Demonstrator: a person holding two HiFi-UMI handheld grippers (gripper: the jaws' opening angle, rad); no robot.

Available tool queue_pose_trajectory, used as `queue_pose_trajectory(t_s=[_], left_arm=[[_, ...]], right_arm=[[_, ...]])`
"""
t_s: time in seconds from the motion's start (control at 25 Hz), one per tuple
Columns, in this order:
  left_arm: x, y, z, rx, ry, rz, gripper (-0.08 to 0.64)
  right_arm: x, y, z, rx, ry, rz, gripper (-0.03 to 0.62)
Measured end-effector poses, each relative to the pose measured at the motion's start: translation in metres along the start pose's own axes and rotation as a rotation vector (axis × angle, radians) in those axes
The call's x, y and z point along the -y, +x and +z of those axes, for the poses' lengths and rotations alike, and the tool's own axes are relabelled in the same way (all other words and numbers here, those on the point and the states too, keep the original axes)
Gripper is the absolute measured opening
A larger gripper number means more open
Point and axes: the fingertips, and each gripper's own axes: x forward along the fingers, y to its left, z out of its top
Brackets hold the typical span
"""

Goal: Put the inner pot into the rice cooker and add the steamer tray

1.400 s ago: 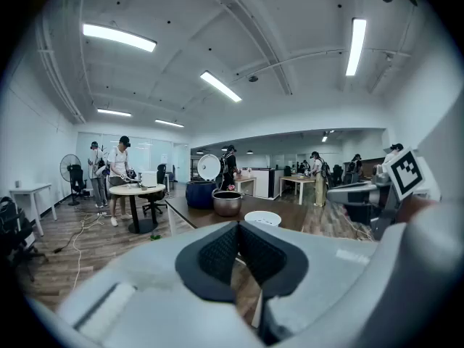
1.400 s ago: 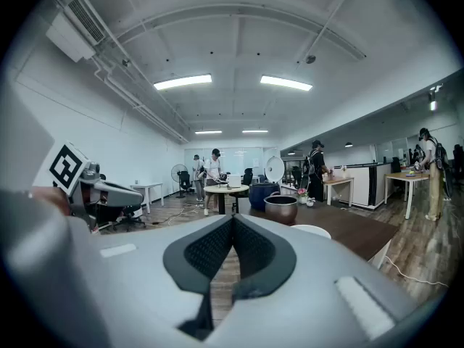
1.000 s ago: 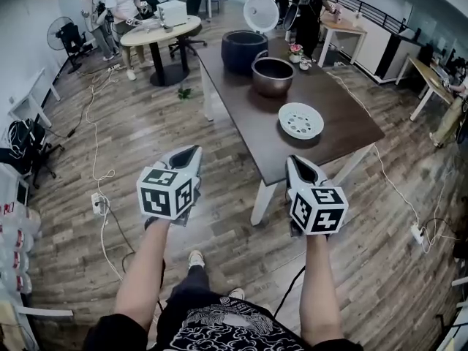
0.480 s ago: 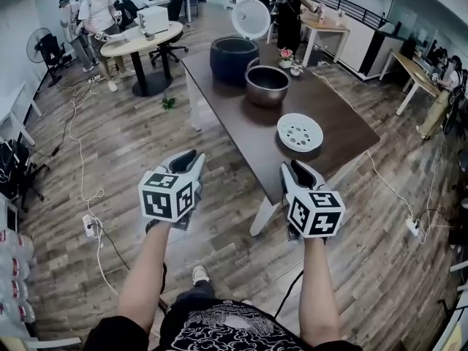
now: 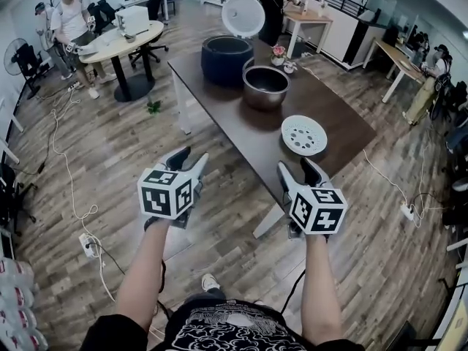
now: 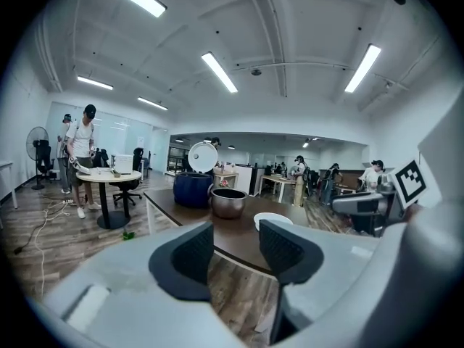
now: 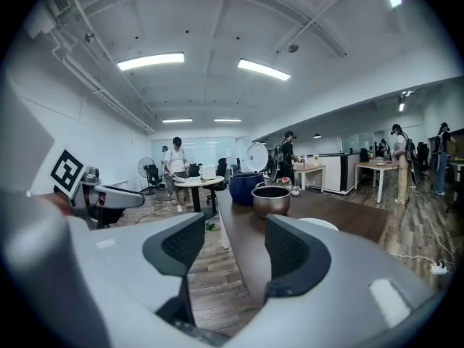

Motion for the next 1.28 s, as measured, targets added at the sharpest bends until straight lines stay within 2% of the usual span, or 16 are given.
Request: queue_pose_trajectory(t_s=[0.2, 0.32, 0.6, 0.72, 1.0, 1.28], left_arm=[[-0.03, 0.01, 0.008, -0.011, 0.006, -0.027, 0.246], [-0.044, 0.015, 0.011, -0.004, 0.014, -0.029, 0.251], [-0.055, 0.027, 0.017, -0.01, 0.004, -0.096, 0.373], [-0.06, 0.03, 0.021, -0.001, 0.0, -0.106, 0.402], [-0.066, 0.041, 0.016, -0.013, -0.006, -0.098, 0.437], [-0.075, 0.063, 0.017, -0.033, -0.008, -0.095, 0.456]], right_arm=[[-0.011, 0.019, 0.007, -0.01, 0.01, -0.045, 0.282], [-0.015, 0.026, 0.007, -0.015, 0.012, -0.072, 0.311], [-0.021, 0.04, 0.009, -0.022, 0.02, -0.099, 0.354], [-0.023, 0.045, 0.01, -0.021, 0.015, -0.11, 0.377], [-0.021, 0.054, 0.011, -0.016, 0.0, -0.113, 0.423], [-0.014, 0.077, 0.018, 0.002, 0.011, -0.11, 0.433]])
